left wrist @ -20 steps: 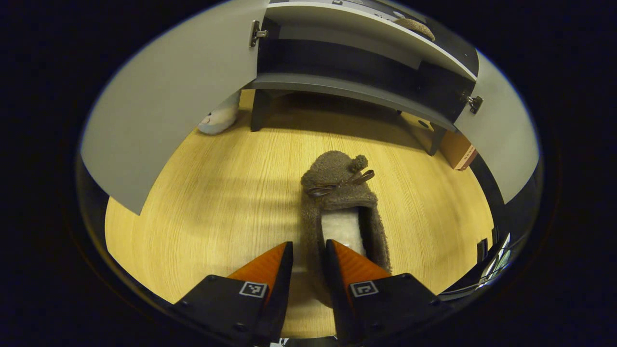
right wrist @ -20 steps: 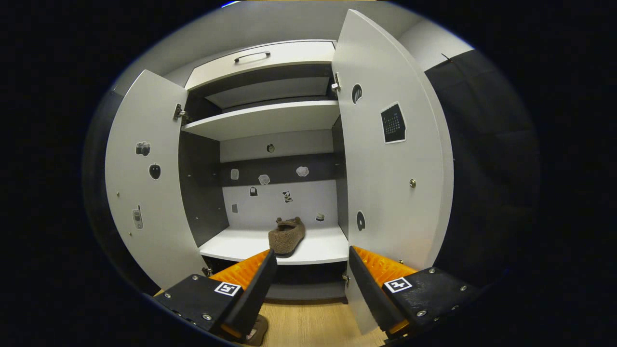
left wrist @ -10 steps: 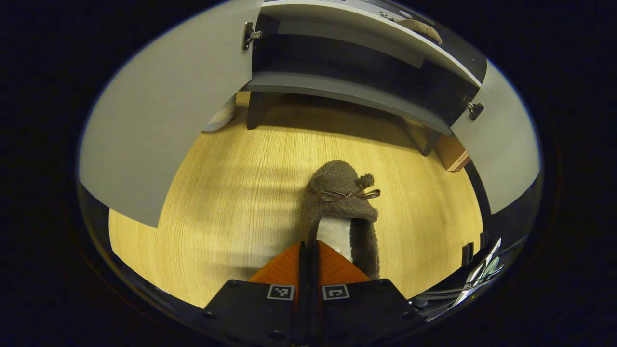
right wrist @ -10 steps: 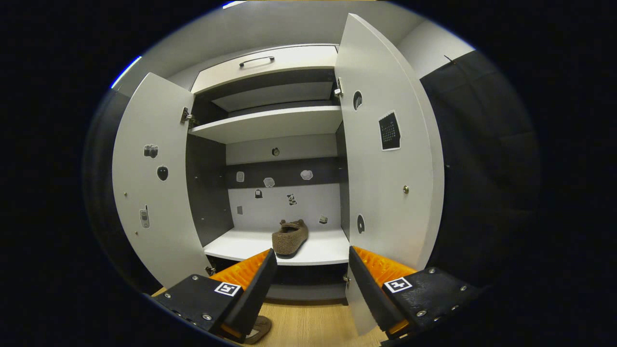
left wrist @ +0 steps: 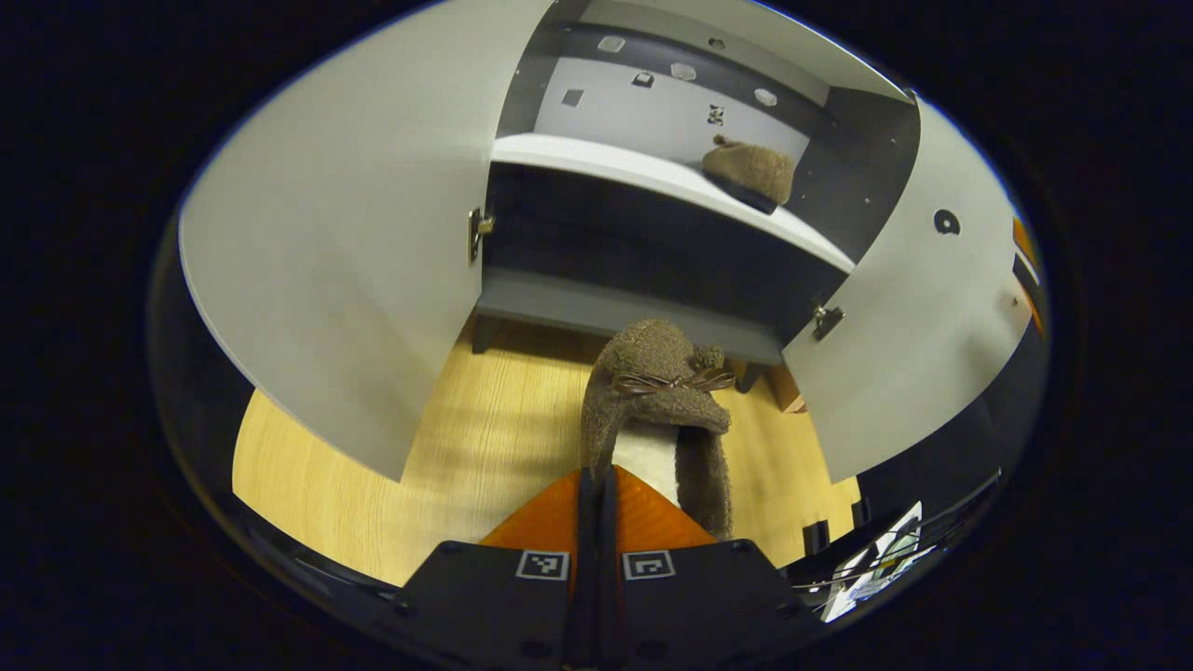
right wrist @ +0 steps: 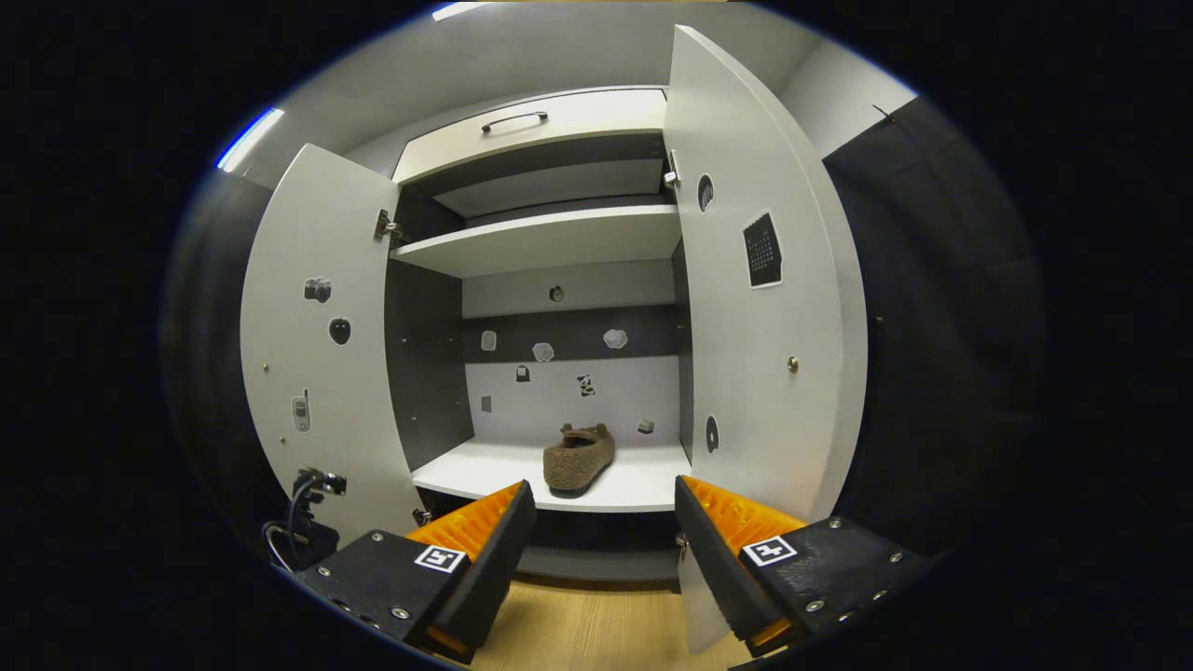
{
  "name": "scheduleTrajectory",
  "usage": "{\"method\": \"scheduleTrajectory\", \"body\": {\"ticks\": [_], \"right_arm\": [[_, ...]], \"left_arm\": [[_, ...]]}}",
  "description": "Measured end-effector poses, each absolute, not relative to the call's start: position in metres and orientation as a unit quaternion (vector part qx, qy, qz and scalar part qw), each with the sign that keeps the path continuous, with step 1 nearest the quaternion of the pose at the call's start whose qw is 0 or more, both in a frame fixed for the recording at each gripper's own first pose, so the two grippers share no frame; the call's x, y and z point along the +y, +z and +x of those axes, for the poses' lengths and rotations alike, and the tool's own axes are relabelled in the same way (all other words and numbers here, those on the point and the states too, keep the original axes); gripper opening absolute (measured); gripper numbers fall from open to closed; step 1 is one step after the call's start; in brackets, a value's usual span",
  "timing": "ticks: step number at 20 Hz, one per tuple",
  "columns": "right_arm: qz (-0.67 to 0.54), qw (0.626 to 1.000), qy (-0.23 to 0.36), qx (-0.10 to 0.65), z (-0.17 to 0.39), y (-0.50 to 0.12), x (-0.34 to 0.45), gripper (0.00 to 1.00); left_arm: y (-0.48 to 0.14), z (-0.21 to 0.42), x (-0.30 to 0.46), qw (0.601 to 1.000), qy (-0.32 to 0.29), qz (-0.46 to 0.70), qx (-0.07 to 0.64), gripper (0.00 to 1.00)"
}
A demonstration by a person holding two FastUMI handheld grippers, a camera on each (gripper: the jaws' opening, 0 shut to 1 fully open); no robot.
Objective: Grab one shoe with the right hand and put it into the shoe cabinet, grab the other shoe with the left hand and put it into the shoe cabinet; then close the right door with the right hand and the left door with the left hand.
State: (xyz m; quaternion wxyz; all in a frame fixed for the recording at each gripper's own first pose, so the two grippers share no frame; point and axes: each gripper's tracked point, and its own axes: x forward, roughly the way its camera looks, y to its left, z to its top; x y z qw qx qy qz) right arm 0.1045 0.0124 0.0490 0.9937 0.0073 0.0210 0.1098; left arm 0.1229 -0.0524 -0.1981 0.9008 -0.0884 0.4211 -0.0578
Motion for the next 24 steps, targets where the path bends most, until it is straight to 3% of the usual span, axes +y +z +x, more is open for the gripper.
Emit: {"method": "scheduleTrajectory", "body": {"ticks": [8,16,24], "right_arm": [[-0.015,0.994,0.111,0.009,0.098,0.047,-0.004,0.93],[-0.004,0.995,0.099,0.006,0.094,0.048,-0.018,0.93],[0.006,0.997,0.081,-0.002,0.098,0.052,-0.014,0.92]], "left_arm": [[-0.065,0.217,-0.065,0.947,-0.049,-0.099,0.301,0.07],[0.031,0.363,-0.07,0.964,-0.041,-0.094,0.247,0.07],[0.013,0.483,-0.081,0.958,-0.043,-0.077,0.274,0.07]]}}
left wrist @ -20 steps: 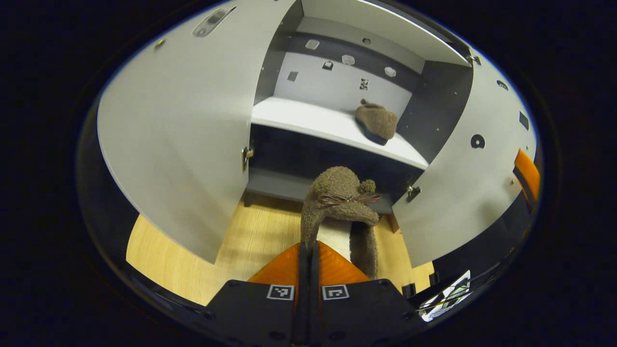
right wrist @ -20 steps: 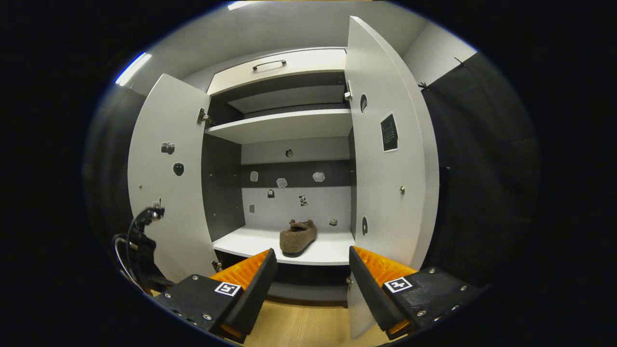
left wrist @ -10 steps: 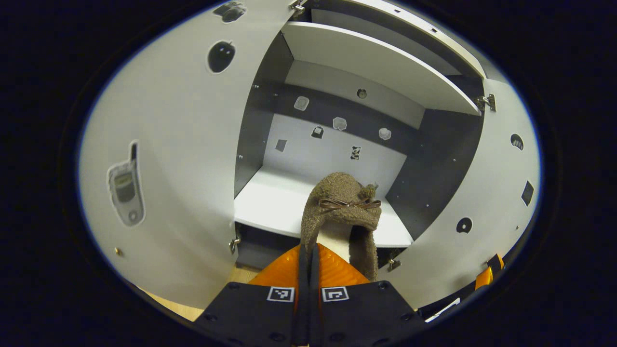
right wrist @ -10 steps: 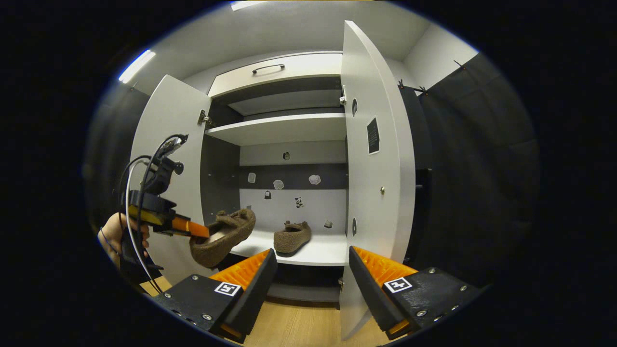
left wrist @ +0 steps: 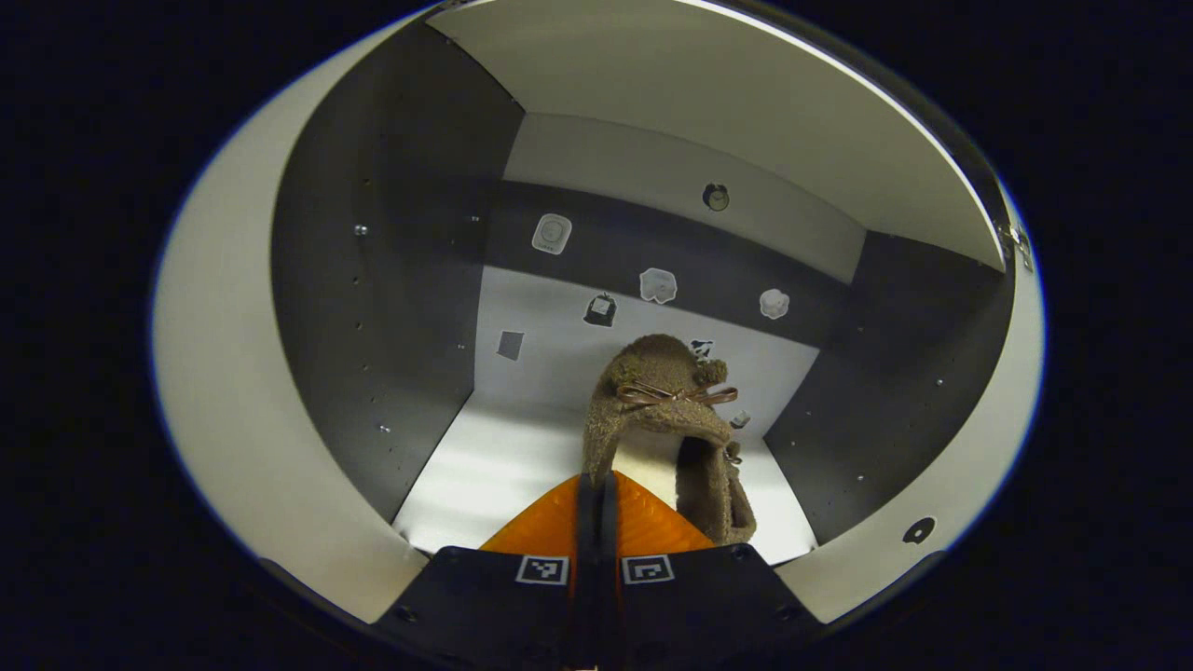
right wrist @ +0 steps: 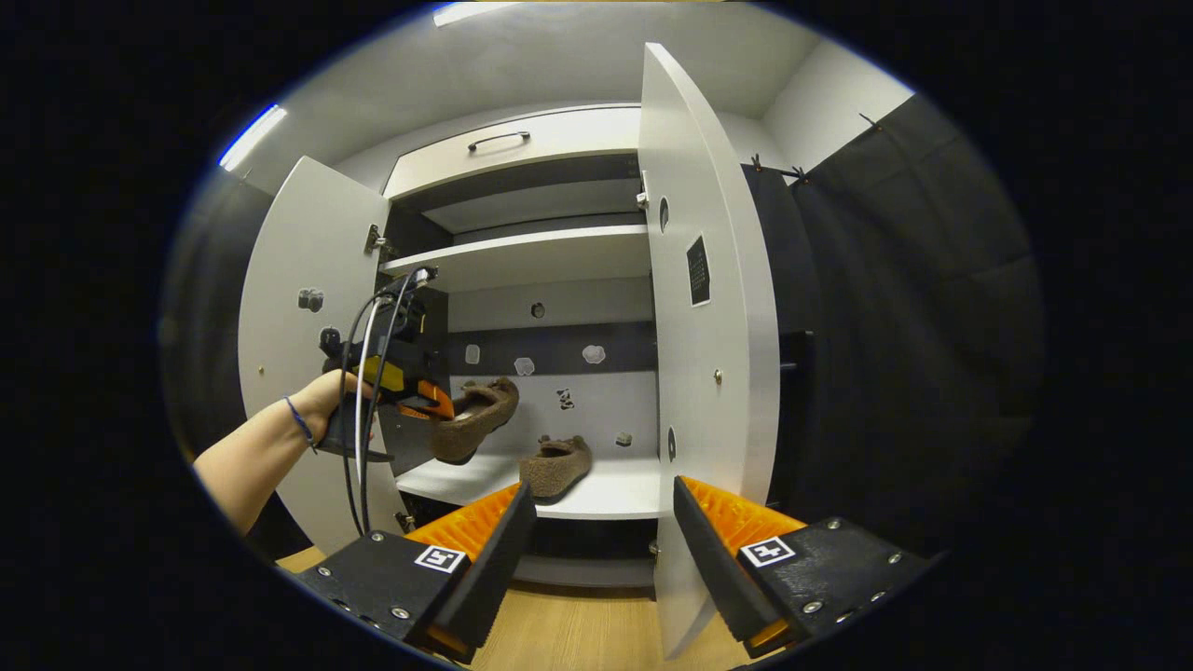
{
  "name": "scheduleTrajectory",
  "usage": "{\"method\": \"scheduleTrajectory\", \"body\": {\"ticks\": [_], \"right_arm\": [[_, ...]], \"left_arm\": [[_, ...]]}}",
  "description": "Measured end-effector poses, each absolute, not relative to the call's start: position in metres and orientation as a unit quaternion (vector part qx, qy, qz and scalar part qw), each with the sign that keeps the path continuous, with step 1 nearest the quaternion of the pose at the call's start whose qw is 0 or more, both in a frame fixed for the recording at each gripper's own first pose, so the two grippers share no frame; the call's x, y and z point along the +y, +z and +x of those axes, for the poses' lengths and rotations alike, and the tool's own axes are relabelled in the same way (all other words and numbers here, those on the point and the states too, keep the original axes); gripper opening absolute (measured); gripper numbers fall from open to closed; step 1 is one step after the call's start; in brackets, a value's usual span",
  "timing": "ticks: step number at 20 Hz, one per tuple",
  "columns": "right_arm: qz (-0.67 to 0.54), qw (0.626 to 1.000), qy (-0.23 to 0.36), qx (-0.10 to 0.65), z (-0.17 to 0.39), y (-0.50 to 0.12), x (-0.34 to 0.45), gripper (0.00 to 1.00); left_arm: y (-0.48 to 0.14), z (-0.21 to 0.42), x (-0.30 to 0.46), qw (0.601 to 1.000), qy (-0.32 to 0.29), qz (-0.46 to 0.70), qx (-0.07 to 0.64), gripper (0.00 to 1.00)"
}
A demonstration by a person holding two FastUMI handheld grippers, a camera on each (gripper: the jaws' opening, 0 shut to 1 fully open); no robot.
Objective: Grab one shoe with the right hand and put it into the shoe cabinet, grab the other shoe with the left hand and put it into the shoe cabinet; then close the right door with the right hand and the left door with the left hand.
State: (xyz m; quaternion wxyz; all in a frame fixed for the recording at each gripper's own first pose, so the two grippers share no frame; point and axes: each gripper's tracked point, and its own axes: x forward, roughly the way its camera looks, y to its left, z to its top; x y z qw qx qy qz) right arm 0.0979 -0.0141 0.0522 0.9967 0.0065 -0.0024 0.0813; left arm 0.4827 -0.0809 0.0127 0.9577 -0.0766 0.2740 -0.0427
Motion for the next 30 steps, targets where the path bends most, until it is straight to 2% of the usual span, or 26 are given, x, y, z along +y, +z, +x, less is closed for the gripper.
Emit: {"method": "scheduleTrajectory", "body": {"ticks": [7,13,14,15,16,18,20,22,23,27,28,30], "right_arm": [[0.004,0.997,0.073,0.005,0.106,0.049,-0.015,0.92],[0.009,0.997,0.073,0.012,0.101,0.048,-0.013,0.91],[0.009,0.997,0.074,0.013,0.1,0.048,-0.013,0.92],[0.008,0.997,0.074,0.012,0.099,0.047,-0.014,0.92],[0.009,0.997,0.074,0.013,0.096,0.047,-0.013,0.92],[0.015,0.997,0.079,0.015,0.091,0.047,-0.012,0.92],[0.021,0.996,0.083,0.014,0.087,0.048,-0.013,0.92],[0.02,0.996,0.088,0.012,0.079,0.051,-0.015,0.92],[0.017,0.996,0.089,0.01,0.075,0.053,-0.016,0.92],[0.012,0.995,0.094,0.01,0.06,0.055,-0.028,0.92],[0.015,0.995,0.095,0.01,0.056,0.057,-0.031,0.92],[0.017,0.995,0.094,0.006,0.05,0.06,-0.042,0.93]], "left_arm": [[-0.065,0.516,-0.063,0.931,-0.026,-0.097,0.35,0.07],[-0.079,0.508,-0.058,0.93,-0.022,-0.069,0.36,0.09],[-0.073,0.505,-0.061,0.932,-0.029,-0.073,0.353,0.12],[-0.065,0.506,-0.063,0.936,-0.035,-0.073,0.344,0.21],[-0.055,0.5,-0.063,0.94,-0.041,-0.07,0.332,0.18],[-0.032,0.489,-0.066,0.947,-0.048,-0.058,0.311,0.34],[-0.004,0.477,-0.069,0.957,-0.053,-0.054,0.279,0.55],[0.027,0.46,-0.073,0.966,-0.062,-0.055,0.244,0.49],[0.043,0.449,-0.075,0.97,-0.066,-0.051,0.229,0.56],[0.096,0.401,-0.08,0.981,-0.076,-0.035,0.175,0.59],[0.107,0.389,-0.08,0.983,-0.074,-0.033,0.163,0.65],[0.128,0.366,-0.076,0.988,-0.066,-0.025,0.136,0.63]]}}
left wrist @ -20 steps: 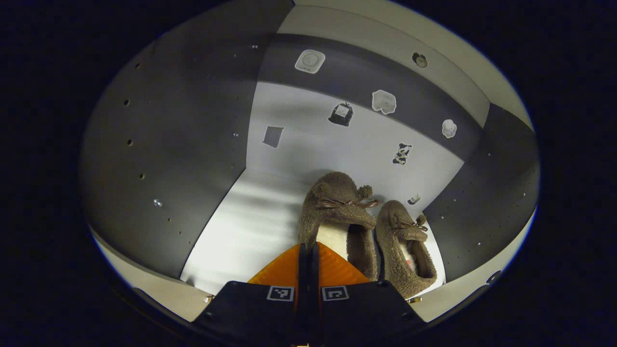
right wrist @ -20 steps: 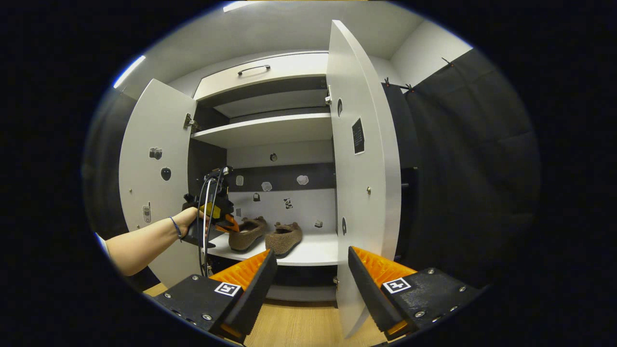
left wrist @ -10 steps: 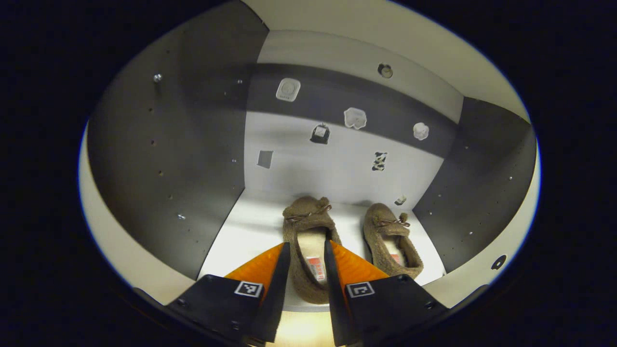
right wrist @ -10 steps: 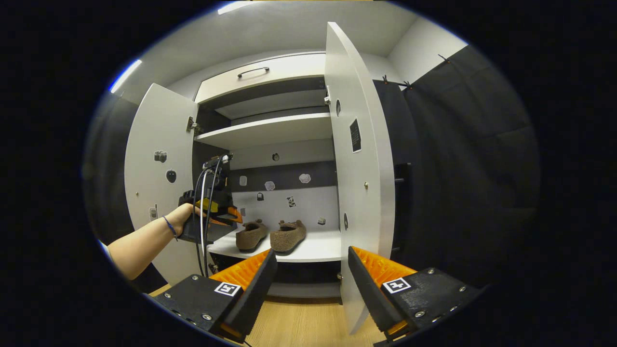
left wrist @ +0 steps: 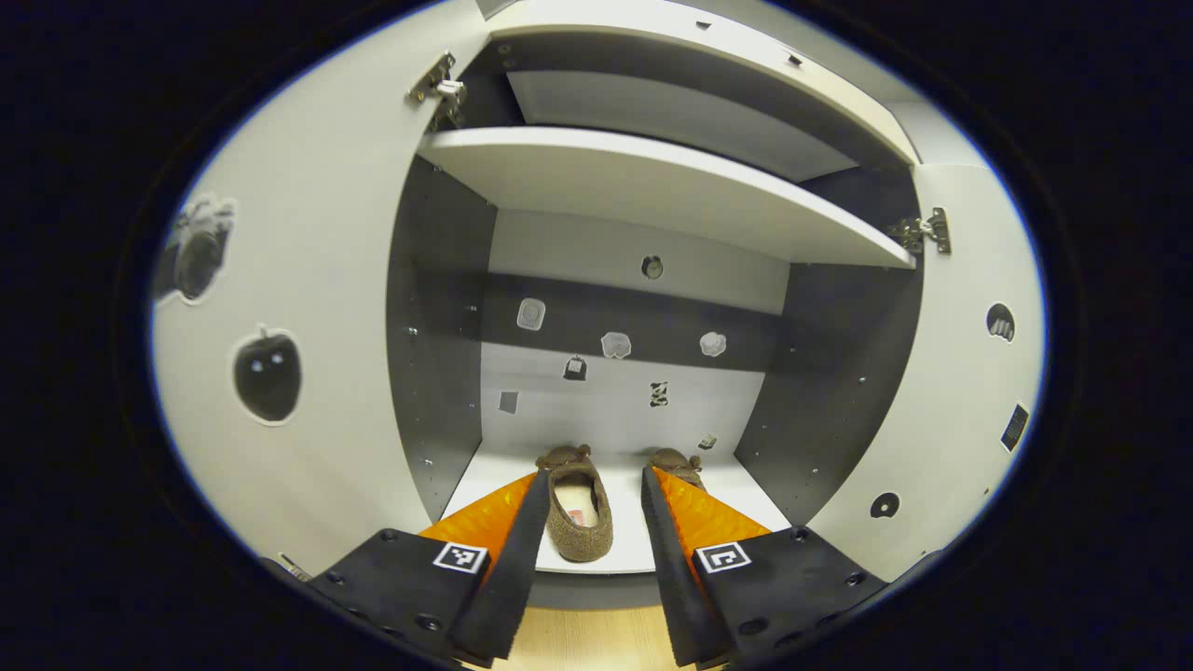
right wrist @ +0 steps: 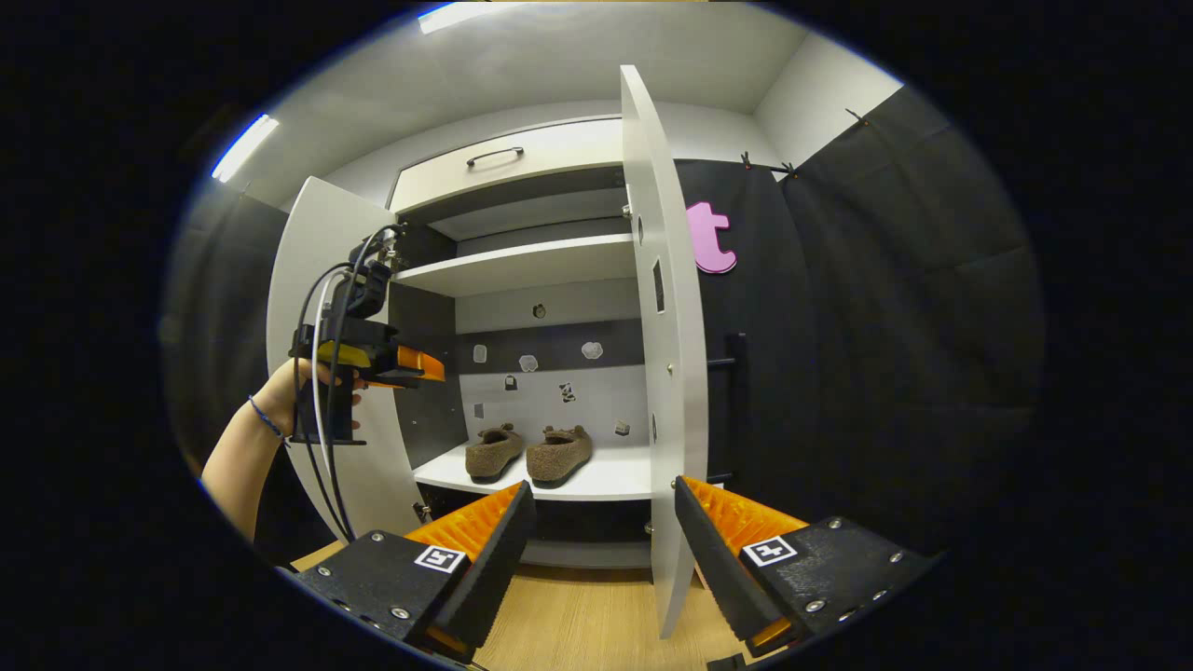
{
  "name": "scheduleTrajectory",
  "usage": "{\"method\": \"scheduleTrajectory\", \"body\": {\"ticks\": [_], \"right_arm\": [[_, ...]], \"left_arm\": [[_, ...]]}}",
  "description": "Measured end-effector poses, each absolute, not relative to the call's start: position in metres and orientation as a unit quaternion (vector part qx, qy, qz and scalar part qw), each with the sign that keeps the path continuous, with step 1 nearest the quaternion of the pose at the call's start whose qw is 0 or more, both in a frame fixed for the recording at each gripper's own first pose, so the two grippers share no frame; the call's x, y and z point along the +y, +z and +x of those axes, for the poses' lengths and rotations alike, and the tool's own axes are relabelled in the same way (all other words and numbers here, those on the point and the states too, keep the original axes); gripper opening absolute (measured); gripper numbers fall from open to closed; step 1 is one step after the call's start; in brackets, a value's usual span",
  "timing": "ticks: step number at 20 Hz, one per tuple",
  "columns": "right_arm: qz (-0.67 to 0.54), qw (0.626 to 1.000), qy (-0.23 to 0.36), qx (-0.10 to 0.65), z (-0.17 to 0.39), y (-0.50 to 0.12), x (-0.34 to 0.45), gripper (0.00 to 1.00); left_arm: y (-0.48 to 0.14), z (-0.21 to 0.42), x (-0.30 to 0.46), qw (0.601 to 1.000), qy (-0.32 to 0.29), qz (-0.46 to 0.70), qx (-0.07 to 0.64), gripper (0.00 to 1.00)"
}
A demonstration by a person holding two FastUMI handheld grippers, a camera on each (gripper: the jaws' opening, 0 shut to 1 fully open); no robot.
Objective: Grab one shoe with the right hand and put it into the shoe cabinet, grab the other shoe with the left hand and put it into the shoe cabinet; then close the right door with the right hand and the left door with the left hand.
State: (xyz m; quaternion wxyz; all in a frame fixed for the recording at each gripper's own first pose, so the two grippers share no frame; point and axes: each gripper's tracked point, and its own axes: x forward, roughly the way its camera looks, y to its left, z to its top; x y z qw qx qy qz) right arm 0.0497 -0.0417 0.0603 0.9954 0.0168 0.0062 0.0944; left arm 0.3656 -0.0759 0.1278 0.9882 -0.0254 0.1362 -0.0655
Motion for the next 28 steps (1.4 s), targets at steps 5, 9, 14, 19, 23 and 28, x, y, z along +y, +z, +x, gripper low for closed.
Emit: {"method": "scheduleTrajectory", "body": {"ticks": [5,9,14,19,23,28], "right_arm": [[-0.005,0.998,0.066,-0.005,0.045,0.065,-0.086,0.92],[-0.017,0.999,0.035,0.001,0.054,0.056,-0.128,0.92],[-0.021,1.0,0.002,0.02,0.071,0.023,-0.18,0.92],[-0.003,0.999,-0.008,0.047,0.107,-0.017,-0.197,0.93],[-0.005,0.998,-0.004,0.057,0.129,-0.036,-0.193,0.93],[0.003,0.998,0.016,0.06,0.145,-0.044,-0.175,0.93]], "left_arm": [[0.171,0.313,-0.071,0.995,-0.059,-0.017,0.077,0.72],[0.194,0.271,-0.066,0.997,-0.054,-0.018,0.043,0.8],[0.204,0.225,-0.055,0.999,-0.045,-0.015,0.026,0.85],[0.209,0.185,-0.034,0.999,-0.022,-0.02,0.011,0.96],[0.208,0.158,-0.002,1.0,0.024,-0.005,0.012,0.96],[0.209,0.136,0.034,0.998,0.057,-0.003,0.006,0.96]]}}
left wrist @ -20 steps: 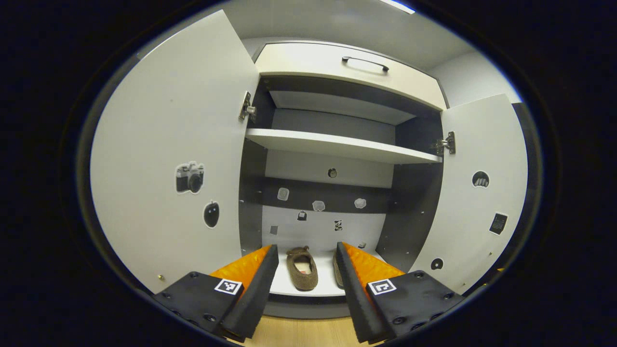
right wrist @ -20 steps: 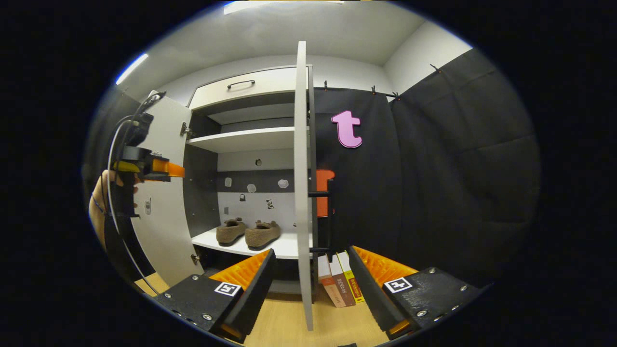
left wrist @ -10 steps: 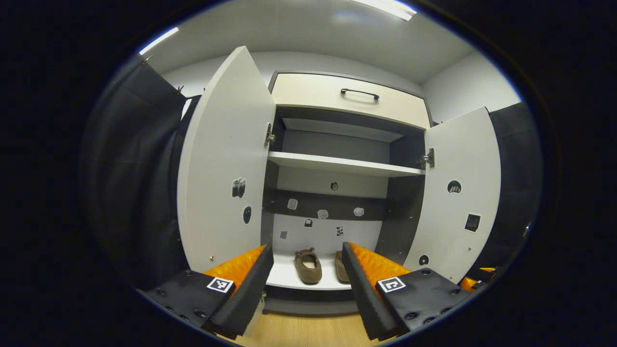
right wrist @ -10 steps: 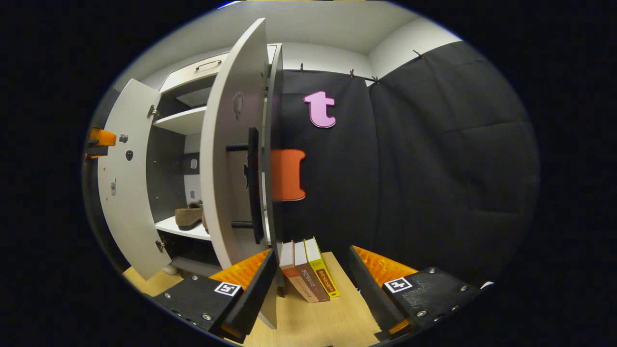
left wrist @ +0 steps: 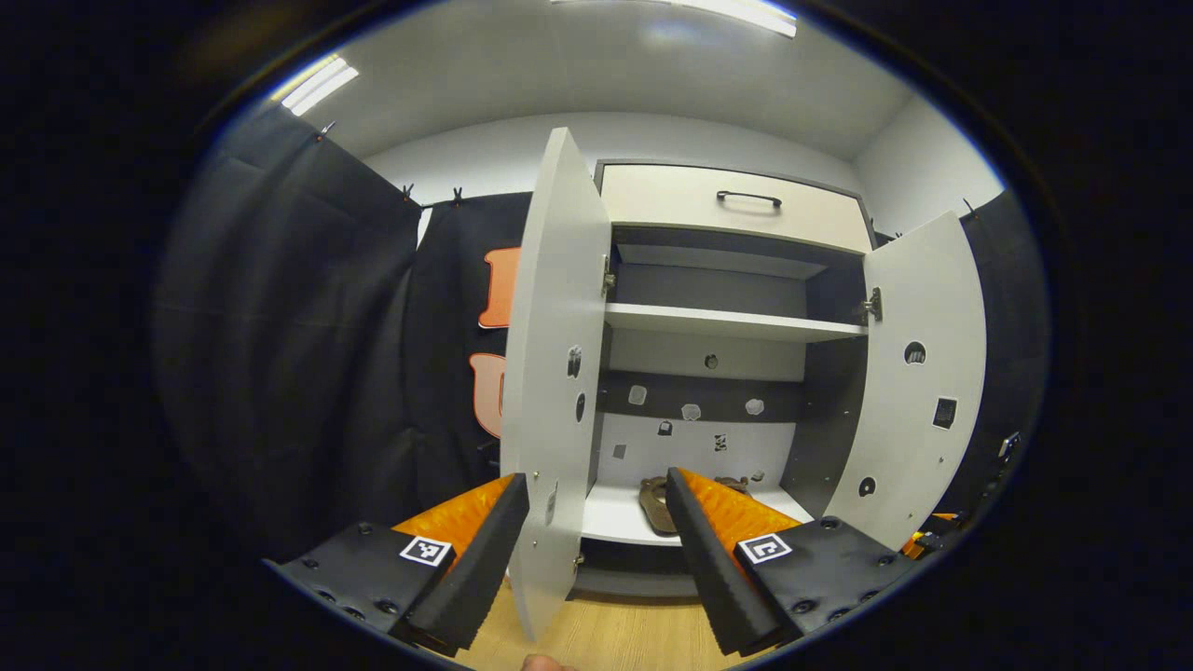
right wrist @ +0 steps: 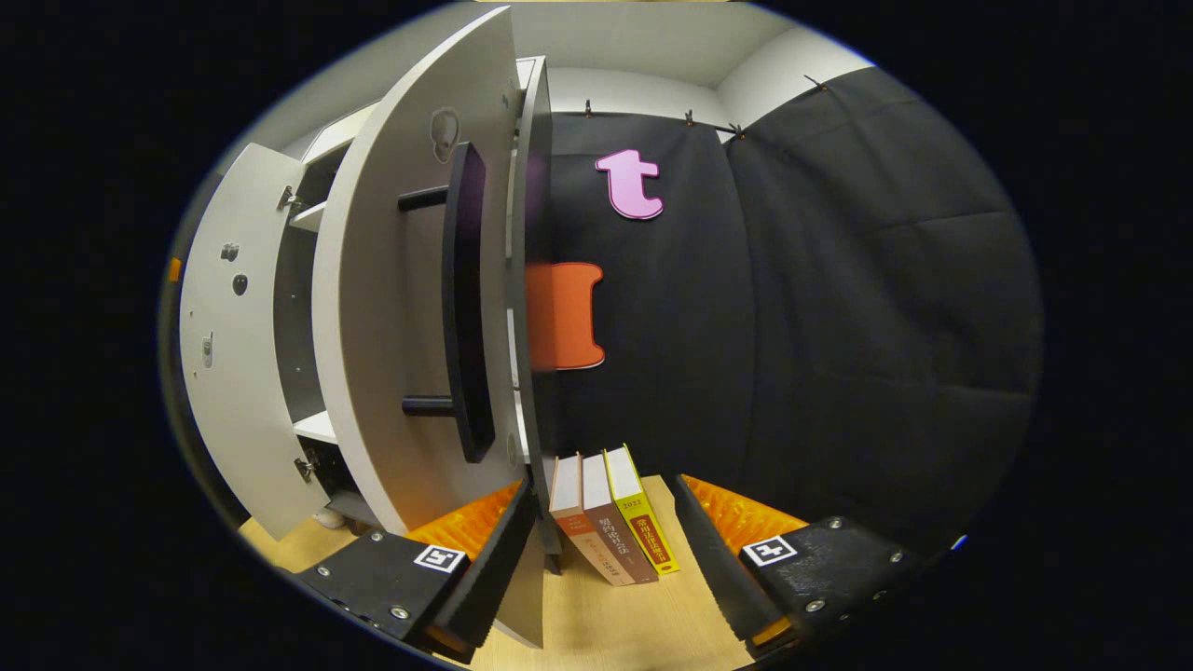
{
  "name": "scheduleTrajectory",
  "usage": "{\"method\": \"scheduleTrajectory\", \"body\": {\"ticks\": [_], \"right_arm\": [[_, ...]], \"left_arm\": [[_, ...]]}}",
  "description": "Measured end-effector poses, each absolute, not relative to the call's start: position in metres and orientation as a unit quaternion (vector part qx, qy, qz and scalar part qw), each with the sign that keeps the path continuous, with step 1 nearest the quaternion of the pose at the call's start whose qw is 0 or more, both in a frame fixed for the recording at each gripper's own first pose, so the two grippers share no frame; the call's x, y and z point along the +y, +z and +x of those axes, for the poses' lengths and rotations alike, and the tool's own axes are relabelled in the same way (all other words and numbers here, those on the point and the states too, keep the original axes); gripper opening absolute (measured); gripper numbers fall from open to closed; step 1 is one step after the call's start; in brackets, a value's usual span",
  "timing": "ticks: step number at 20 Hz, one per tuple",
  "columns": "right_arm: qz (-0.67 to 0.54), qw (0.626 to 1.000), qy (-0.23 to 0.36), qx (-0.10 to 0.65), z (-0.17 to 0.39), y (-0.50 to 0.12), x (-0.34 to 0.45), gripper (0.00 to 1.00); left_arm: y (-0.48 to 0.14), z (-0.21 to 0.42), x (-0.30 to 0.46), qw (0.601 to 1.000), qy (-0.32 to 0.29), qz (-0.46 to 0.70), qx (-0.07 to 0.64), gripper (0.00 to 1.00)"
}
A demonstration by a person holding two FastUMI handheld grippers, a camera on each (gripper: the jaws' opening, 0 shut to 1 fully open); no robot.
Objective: Grab one shoe with the right hand and put it into the shoe cabinet, grab the other shoe with the left hand and put it into the shoe cabinet; then close the right door with the right hand and the left door with the left hand.
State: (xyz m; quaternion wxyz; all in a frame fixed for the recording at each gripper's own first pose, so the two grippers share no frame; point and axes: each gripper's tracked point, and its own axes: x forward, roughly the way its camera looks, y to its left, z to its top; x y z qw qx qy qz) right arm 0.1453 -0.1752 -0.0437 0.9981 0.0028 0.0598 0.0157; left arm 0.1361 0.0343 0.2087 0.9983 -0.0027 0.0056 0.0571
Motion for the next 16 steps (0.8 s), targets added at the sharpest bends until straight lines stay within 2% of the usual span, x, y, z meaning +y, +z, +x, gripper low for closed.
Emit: {"method": "scheduleTrajectory", "body": {"ticks": [1,2,3,4,5,6,9,16], "right_arm": [[0.006,0.998,0.016,0.061,0.147,-0.044,-0.172,0.93],[0.006,0.998,0.013,0.06,0.148,-0.043,-0.174,0.99],[0.01,0.998,0.011,0.061,0.148,-0.044,-0.175,0.91],[0.017,0.998,0.011,0.065,0.147,-0.046,-0.173,0.98],[0.021,0.998,0.01,0.066,0.146,-0.046,-0.17,0.91],[0.017,0.998,0.007,0.064,0.145,-0.045,-0.166,0.91],[-0.009,0.999,0.011,0.053,0.142,-0.039,-0.14,0.91],[0.001,0.999,0.029,0.045,0.149,-0.041,-0.069,0.91]], "left_arm": [[0.21,0.134,0.041,0.998,0.06,-0.004,0.005,0.96],[0.209,0.133,0.048,0.998,0.062,-0.006,0.005,0.96],[0.208,0.133,0.054,0.998,0.063,-0.007,0.008,0.96],[0.207,0.131,0.059,0.998,0.064,-0.007,0.009,0.96],[0.208,0.131,0.066,0.998,0.065,-0.005,0.01,0.94],[0.209,0.132,0.073,0.998,0.066,-0.005,0.009,0.94],[0.216,0.133,0.087,0.998,0.06,-0.003,0.0,0.97],[0.225,0.135,0.132,0.999,0.049,0.003,-0.017,0.96]]}}
